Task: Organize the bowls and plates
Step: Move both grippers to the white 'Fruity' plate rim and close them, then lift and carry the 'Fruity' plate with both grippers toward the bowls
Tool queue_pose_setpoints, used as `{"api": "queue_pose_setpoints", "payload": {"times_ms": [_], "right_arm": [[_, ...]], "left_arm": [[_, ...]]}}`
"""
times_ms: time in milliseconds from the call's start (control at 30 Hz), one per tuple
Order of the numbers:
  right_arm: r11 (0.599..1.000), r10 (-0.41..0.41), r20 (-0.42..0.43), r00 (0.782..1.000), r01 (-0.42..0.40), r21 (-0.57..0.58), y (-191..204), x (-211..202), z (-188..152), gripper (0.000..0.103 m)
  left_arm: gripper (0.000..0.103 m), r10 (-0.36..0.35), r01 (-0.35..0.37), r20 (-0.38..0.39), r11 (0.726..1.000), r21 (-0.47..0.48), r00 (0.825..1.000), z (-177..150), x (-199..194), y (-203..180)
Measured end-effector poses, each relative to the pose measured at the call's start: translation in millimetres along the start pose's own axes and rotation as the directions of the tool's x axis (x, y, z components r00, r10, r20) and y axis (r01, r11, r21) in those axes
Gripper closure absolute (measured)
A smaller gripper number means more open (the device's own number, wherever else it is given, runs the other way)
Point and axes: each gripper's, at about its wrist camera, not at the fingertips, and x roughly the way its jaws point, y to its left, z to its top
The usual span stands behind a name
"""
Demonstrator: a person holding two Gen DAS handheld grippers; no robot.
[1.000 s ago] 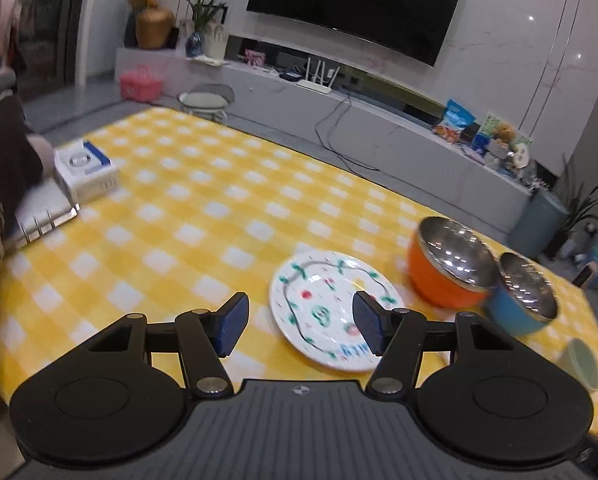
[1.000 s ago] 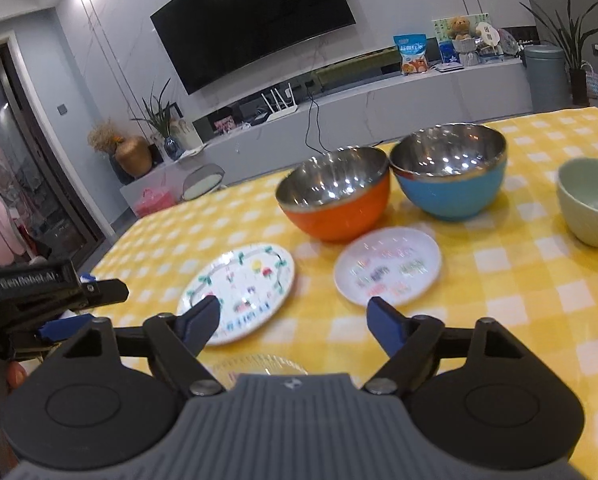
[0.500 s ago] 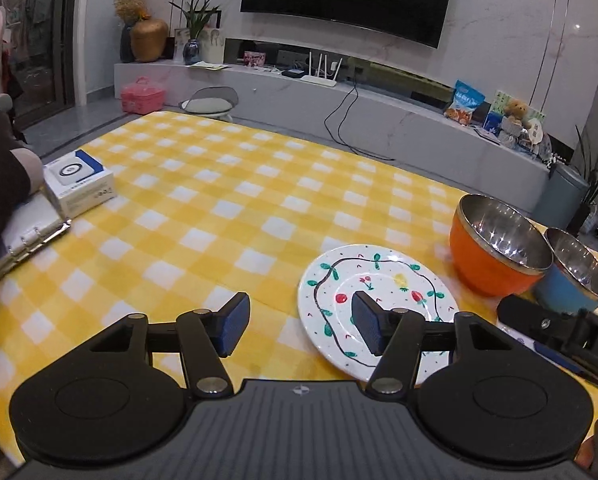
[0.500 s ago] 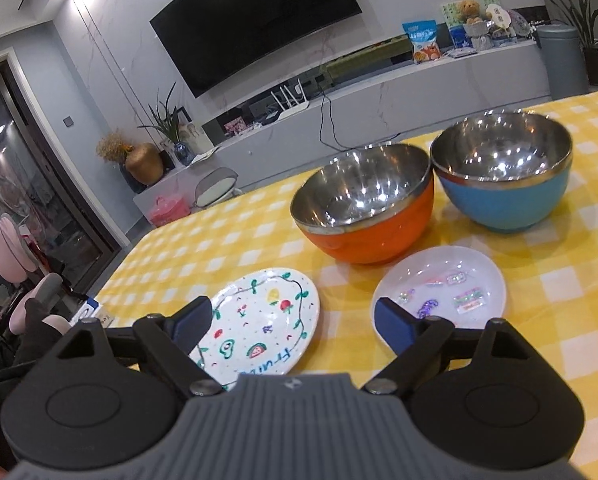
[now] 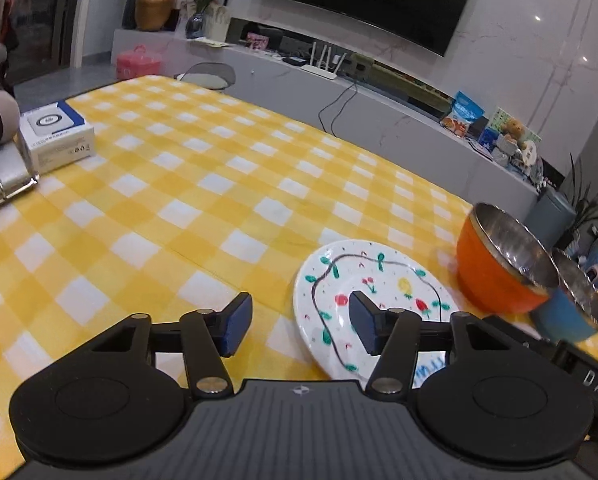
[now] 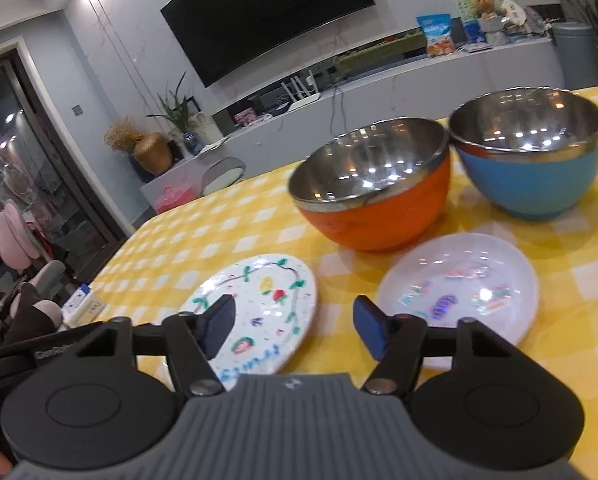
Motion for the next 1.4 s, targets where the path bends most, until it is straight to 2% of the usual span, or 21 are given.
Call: {"api": "queue_pose_setpoints", "payload": {"times_ms": [133, 167, 367, 433, 500, 600, 733, 833, 1067, 1133, 1300, 1400], "right_arm": [[0.999, -0.033, -0.066, 0.997, 0.034, 0.009, 0.5, 18.3, 3.8, 0.055], [0.999, -0.04, -0.081, 0.996, 0.042, 0.024, -1.6, 22.7, 4.9, 0.056], [0.993, -0.015, -0.121, 0.993, 0.029, 0.117, -16.1, 35.1, 11.1, 0.069], [0.993, -0.006, -0.124, 0.992, 0.021, 0.12, -16.7, 37.1, 11.5, 0.076], [0.99, 0.017, -0.133, 0.991, 0.002, 0.138, -18.6, 39.0, 10.4, 0.083], [0.986, 0.029, -0.126, 0.992, -0.008, 0.164, -20.6, 37.1, 8.1, 0.084], [0.976, 0.046, -0.14, 0.989, -0.015, 0.217, -27.8, 33.4, 7.2, 0.091], [0.967, 0.065, -0.141, 0.988, -0.027, 0.254, -31.1, 30.9, 4.4, 0.092], [0.973, 0.057, -0.132, 0.99, -0.025, 0.228, -27.5, 30.3, 4.7, 0.089], [0.978, 0.038, -0.135, 0.99, -0.009, 0.208, -25.4, 30.2, 4.1, 0.095], [0.971, 0.048, -0.135, 0.99, -0.014, 0.237, -27.8, 24.7, 5.7, 0.097], [0.97, 0.063, -0.141, 0.988, -0.027, 0.241, -27.5, 20.4, 8.2, 0.097]], "left_arm": [[0.047, -0.032, 0.032, -0.015, 0.999, -0.015, 0.999, 4.0, 9.7, -0.8], [0.047, -0.038, 0.038, -0.016, 0.999, -0.018, 0.999, 4.1, 11.6, -0.7], [0.062, -0.077, 0.073, -0.049, 0.995, -0.072, 0.996, 1.3, 24.7, 6.4], [0.071, -0.083, 0.078, -0.058, 0.993, -0.083, 0.995, -1.0, 26.9, 8.1], [0.072, -0.087, 0.082, -0.053, 0.993, -0.081, 0.995, -1.9, 26.3, 8.5], [0.074, -0.101, 0.095, -0.053, 0.989, -0.112, 0.993, -2.0, 25.7, 11.5], [0.08, -0.104, 0.097, -0.054, 0.988, -0.123, 0.993, -1.8, 25.4, 14.2], [0.08, -0.112, 0.102, -0.058, 0.984, -0.144, 0.992, -1.0, 25.9, 17.1], [0.078, -0.083, 0.074, -0.065, 0.988, -0.136, 0.994, -0.8, 26.5, 12.5], [0.083, -0.071, 0.061, -0.07, 0.989, -0.137, 0.995, -0.4, 25.7, 10.7], [0.09, -0.073, 0.059, -0.085, 0.985, -0.159, 0.994, 0.1, 22.3, 14.6], [0.09, -0.081, 0.066, -0.082, 0.982, -0.175, 0.993, 0.2, 18.2, 17.0]]}}
